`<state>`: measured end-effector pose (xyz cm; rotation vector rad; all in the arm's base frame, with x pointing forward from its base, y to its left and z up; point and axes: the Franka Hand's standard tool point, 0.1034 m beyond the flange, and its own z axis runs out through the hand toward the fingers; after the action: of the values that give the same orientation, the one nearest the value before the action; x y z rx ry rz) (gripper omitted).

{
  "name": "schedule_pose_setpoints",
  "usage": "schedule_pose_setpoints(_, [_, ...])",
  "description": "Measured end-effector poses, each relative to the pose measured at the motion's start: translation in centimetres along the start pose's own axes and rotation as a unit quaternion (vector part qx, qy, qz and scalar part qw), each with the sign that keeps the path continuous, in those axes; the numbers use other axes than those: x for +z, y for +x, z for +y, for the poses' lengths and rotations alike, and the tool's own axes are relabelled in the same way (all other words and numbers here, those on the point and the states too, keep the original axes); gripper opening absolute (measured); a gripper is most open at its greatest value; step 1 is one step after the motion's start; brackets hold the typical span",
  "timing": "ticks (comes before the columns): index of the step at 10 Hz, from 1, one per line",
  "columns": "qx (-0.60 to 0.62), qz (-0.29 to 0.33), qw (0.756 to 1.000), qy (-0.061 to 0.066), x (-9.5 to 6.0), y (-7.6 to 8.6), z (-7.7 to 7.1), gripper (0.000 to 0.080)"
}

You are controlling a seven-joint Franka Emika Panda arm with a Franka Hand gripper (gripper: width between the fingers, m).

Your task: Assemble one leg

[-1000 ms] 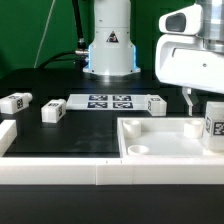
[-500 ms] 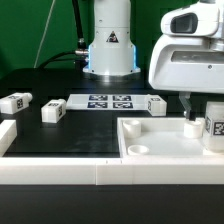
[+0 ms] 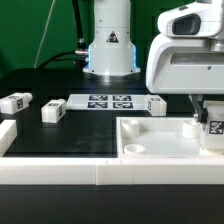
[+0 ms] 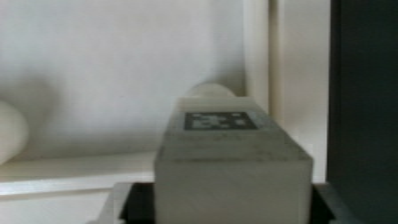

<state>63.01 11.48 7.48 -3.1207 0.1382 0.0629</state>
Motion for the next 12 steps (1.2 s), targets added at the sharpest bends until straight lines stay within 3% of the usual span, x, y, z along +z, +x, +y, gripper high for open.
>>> schedule_pose_setpoints(2, [0.003,0.0,1.0,0.0,0.03,0.0,0.03,0.029])
schedule_pose_setpoints(4, [0.141,-0.003,0.99,0.007,0.16,0.03,0.22,0.029])
schedule_pose_setpoints(8, [0.364,-0.009,0.931,0.025,0.26,0.14,0.4,0.029])
schedule_pose_setpoints(12, [0.594,-0.013,0.804,0.03,0.32,-0.06,0.55,0.029])
